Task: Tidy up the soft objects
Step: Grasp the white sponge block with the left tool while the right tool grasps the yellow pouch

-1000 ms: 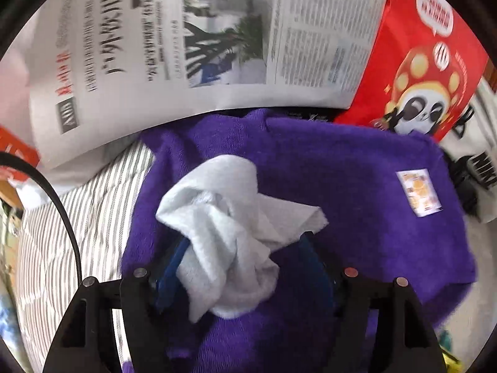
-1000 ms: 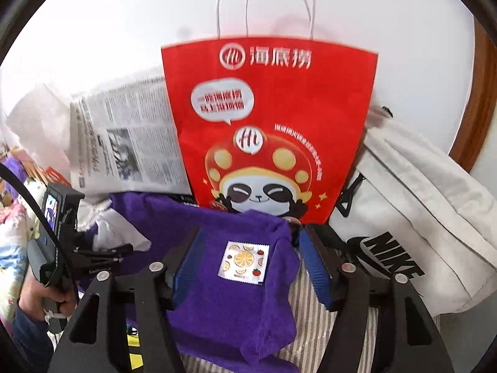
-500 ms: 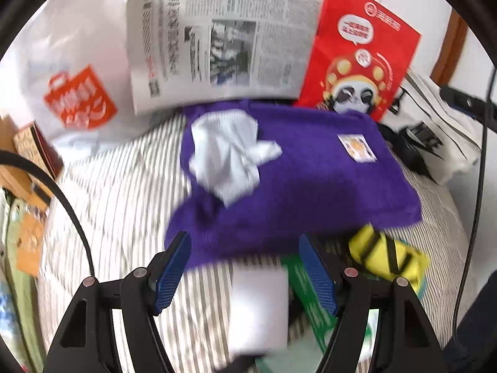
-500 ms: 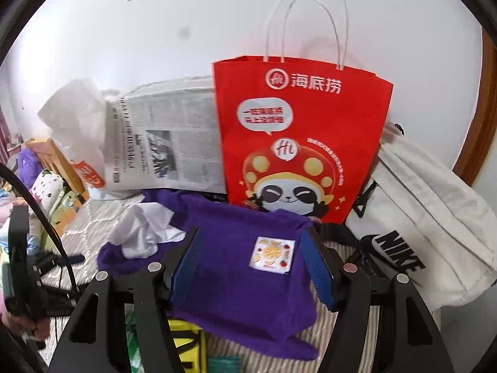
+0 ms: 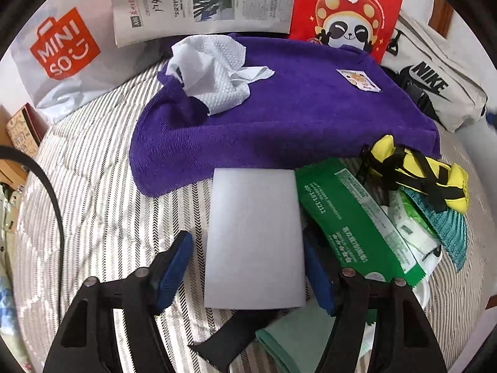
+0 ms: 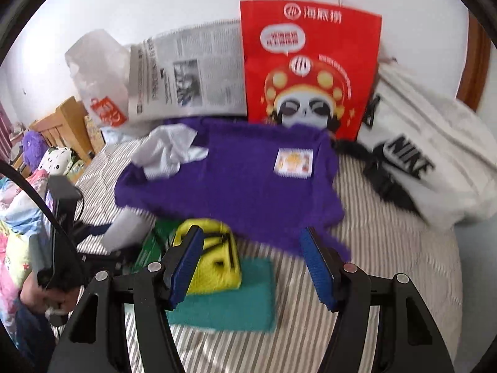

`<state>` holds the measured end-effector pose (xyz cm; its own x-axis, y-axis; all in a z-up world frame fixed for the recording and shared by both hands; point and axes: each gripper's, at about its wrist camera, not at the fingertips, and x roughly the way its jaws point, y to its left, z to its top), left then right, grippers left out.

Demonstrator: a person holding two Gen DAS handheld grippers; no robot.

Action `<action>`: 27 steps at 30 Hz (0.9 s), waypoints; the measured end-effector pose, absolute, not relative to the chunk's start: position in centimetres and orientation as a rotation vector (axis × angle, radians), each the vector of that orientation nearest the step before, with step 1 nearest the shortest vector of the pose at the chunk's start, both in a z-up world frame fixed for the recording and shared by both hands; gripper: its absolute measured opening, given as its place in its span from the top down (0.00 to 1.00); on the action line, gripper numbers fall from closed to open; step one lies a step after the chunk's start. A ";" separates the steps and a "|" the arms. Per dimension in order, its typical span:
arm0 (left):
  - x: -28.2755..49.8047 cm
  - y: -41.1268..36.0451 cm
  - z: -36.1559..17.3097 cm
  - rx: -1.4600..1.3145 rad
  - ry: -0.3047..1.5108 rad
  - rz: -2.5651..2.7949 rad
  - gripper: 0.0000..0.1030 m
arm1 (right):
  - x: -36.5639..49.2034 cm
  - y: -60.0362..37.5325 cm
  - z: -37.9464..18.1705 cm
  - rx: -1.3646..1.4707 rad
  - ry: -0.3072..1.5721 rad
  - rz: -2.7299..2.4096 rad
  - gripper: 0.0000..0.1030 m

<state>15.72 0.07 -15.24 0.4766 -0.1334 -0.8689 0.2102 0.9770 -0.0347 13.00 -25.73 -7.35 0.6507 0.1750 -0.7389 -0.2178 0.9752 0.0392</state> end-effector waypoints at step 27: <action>13.0 2.9 -15.5 0.056 0.955 -0.127 0.54 | 14.2 -18.1 -12.2 -0.252 0.898 0.319 0.19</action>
